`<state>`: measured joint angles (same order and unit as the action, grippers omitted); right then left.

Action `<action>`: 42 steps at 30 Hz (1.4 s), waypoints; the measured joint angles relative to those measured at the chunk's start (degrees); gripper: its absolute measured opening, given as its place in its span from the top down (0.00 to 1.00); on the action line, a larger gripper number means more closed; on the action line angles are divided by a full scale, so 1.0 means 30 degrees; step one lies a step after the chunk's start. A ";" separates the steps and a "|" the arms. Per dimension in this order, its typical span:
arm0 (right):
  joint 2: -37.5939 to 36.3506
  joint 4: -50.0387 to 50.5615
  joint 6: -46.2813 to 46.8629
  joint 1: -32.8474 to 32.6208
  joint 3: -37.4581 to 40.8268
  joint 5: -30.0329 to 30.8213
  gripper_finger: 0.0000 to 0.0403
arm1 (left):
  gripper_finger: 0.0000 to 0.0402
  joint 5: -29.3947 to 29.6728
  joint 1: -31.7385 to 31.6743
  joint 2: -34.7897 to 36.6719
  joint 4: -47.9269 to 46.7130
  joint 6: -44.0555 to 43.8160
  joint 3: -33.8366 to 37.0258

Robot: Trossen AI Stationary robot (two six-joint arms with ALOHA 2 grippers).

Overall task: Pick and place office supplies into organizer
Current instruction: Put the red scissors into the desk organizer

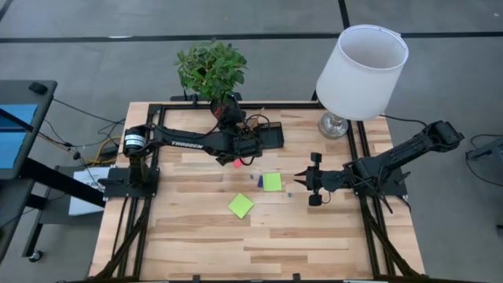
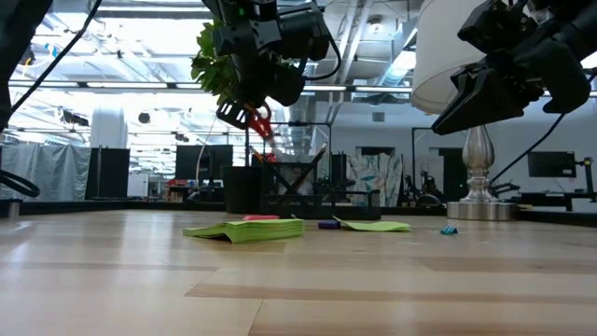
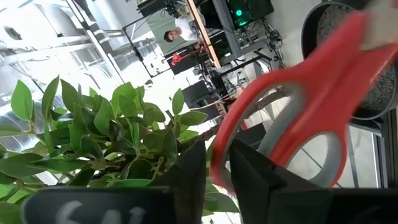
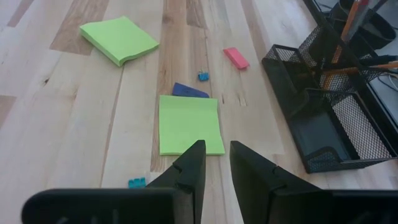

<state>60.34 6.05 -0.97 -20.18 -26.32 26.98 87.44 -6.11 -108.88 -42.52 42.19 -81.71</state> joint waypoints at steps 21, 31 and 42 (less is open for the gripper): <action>0.0000 -0.0003 0.0029 0.0000 0.0004 -0.0036 0.83 | 0.53 -0.0052 0.0221 0.0007 0.0000 -0.1974 0.0000; 0.0000 -0.0001 0.0029 0.0000 0.0004 -0.0044 0.83 | 0.50 -0.1173 0.0947 0.0007 0.0000 -0.2062 0.0007; 0.0000 0.0027 0.0189 -0.0029 0.0004 -0.0051 0.83 | 0.50 0.0757 0.0477 0.0007 0.0000 -0.2986 0.0009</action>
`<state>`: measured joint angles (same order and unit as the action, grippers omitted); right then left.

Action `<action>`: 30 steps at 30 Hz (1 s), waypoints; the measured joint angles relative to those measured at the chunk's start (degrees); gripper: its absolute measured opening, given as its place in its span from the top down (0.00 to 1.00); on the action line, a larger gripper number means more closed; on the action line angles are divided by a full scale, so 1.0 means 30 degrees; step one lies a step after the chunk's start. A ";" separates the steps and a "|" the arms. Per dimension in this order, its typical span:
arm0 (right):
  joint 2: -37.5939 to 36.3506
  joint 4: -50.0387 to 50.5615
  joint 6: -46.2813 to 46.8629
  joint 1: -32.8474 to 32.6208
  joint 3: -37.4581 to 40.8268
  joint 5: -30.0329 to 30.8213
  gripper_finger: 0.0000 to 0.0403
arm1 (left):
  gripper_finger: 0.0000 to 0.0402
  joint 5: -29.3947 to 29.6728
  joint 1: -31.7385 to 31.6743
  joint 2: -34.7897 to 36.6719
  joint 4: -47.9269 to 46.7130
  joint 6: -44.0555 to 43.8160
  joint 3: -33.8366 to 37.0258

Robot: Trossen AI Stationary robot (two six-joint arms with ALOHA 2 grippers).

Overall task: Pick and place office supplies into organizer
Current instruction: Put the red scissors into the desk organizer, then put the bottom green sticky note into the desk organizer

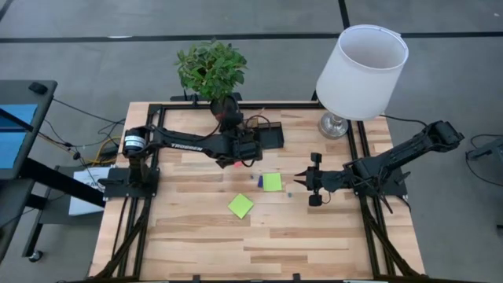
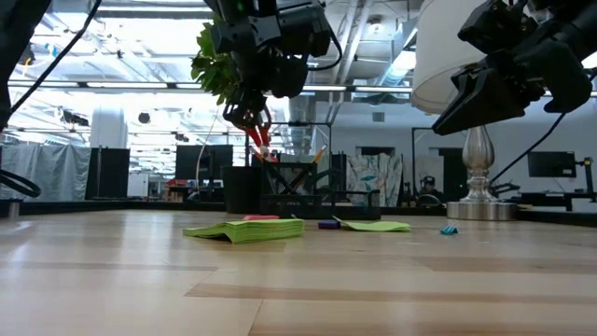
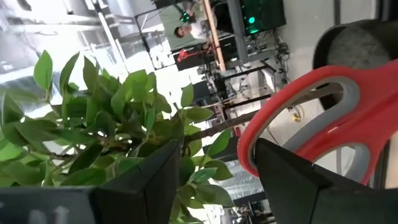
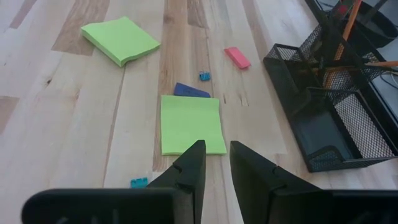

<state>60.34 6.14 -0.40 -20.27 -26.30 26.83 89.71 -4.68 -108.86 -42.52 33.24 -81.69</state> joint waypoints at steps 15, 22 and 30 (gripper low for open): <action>0.0000 0.0093 0.0000 0.0000 0.0000 0.0000 0.83 | 0.50 -0.7056 -0.0058 0.0000 -0.0008 0.2249 0.0057; 0.0000 0.0093 0.0146 0.0000 0.0000 0.0007 0.83 | 0.50 -0.7606 -0.0200 0.0007 0.0976 0.1126 0.0057; 0.0000 0.0100 0.0146 0.0000 0.0000 0.0007 0.83 | 0.47 -0.7427 0.0062 0.0007 0.1007 0.0883 0.0057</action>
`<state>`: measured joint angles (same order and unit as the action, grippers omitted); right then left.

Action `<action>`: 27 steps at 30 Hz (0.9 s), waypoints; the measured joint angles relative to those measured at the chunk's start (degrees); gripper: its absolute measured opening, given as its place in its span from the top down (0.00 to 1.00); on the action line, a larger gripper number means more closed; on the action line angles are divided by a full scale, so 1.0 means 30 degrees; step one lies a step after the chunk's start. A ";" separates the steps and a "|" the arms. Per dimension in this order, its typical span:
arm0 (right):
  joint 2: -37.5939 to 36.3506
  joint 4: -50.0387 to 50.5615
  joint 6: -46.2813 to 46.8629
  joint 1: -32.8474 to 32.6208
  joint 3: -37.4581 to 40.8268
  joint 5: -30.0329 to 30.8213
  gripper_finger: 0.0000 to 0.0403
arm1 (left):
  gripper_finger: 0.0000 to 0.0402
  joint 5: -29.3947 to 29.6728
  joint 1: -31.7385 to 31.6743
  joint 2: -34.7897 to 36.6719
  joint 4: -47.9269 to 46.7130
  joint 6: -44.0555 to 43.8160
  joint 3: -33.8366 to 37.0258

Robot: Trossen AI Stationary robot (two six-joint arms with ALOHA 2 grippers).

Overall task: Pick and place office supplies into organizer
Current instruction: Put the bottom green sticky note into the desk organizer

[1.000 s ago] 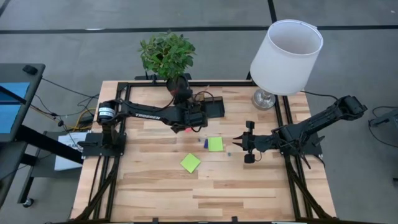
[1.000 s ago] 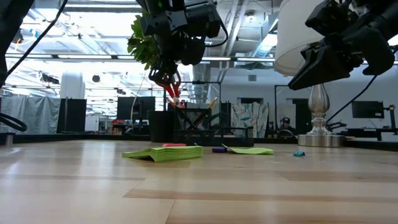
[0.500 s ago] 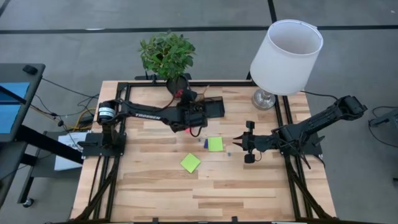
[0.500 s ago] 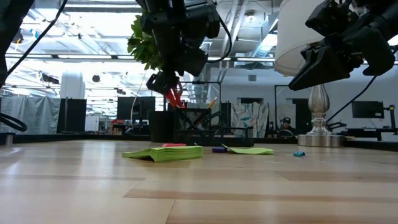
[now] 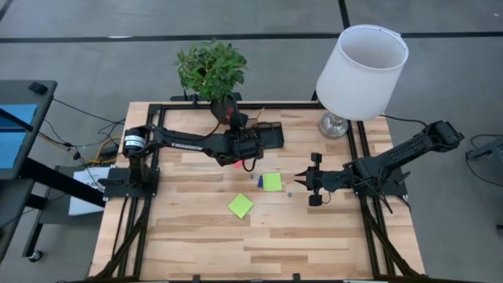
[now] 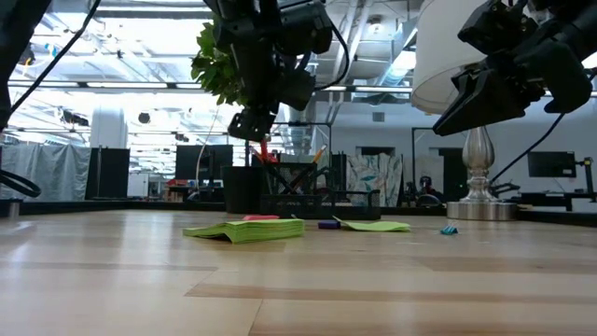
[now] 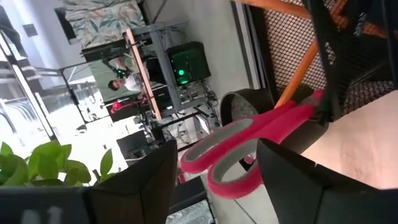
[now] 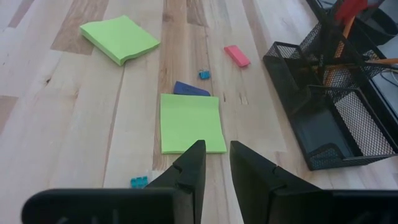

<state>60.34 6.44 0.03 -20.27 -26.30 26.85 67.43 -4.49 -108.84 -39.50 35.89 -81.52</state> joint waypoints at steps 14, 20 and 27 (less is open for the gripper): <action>0.0000 0.0273 0.0018 0.0000 0.0000 -0.0004 0.83 | 0.46 0.4617 0.1679 0.0000 -0.0031 0.0485 0.0000; 0.0000 0.0285 0.0035 0.0000 0.0000 0.0000 0.83 | 0.46 0.7113 0.2642 0.0000 -0.0048 -0.0568 -0.0001; 0.0000 0.0335 0.0188 0.0000 0.0000 -0.0006 0.83 | 0.46 0.5606 0.4542 0.1411 -0.2024 -0.6610 -0.0787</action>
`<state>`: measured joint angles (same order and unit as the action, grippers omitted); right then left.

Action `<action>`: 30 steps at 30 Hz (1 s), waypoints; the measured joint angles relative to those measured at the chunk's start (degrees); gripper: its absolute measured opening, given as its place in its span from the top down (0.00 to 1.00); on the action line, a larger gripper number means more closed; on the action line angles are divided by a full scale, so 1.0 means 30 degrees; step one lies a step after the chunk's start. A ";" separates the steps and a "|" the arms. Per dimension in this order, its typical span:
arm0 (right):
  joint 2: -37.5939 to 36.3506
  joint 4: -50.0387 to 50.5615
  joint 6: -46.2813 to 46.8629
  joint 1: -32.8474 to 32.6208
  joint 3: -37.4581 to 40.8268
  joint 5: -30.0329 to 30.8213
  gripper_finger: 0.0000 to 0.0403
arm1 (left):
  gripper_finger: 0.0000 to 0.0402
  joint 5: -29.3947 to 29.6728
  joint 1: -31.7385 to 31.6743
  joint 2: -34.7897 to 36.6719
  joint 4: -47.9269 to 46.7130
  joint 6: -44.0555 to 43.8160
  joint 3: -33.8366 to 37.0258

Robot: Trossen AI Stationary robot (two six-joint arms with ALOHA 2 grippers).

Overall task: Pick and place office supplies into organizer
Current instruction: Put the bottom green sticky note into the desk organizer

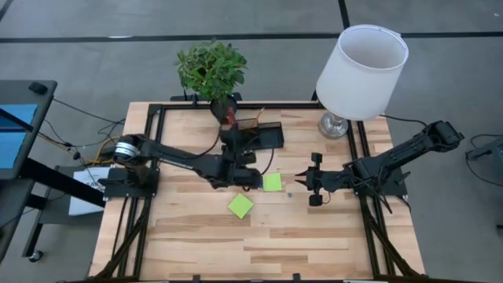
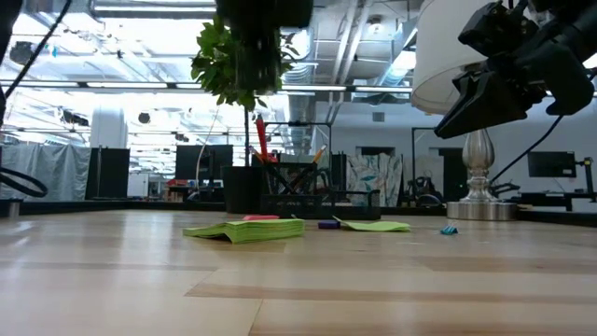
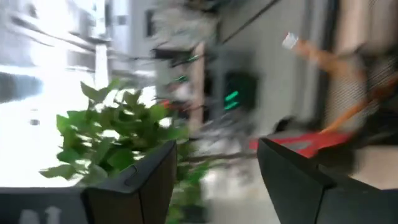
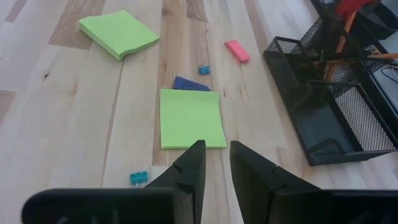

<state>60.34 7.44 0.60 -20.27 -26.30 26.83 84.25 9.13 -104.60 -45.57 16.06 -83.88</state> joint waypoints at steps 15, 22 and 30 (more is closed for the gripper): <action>0.0000 -0.1055 0.0200 0.0010 0.0000 0.0057 0.83 | 0.46 -1.5382 0.2645 1.0261 0.6030 -0.7177 0.5848; 0.0000 -0.2494 0.2232 0.0267 0.0000 0.0071 0.83 | 0.46 -1.5556 0.4092 1.4013 1.5788 -0.7068 1.3708; 0.0547 -0.3054 0.3959 0.0678 0.0015 0.0020 0.83 | 0.46 -1.5519 0.4347 1.5251 2.5645 -0.7253 2.0837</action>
<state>61.98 -1.72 12.47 -18.24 -26.26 26.90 37.69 22.17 -58.85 31.36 -5.70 -21.37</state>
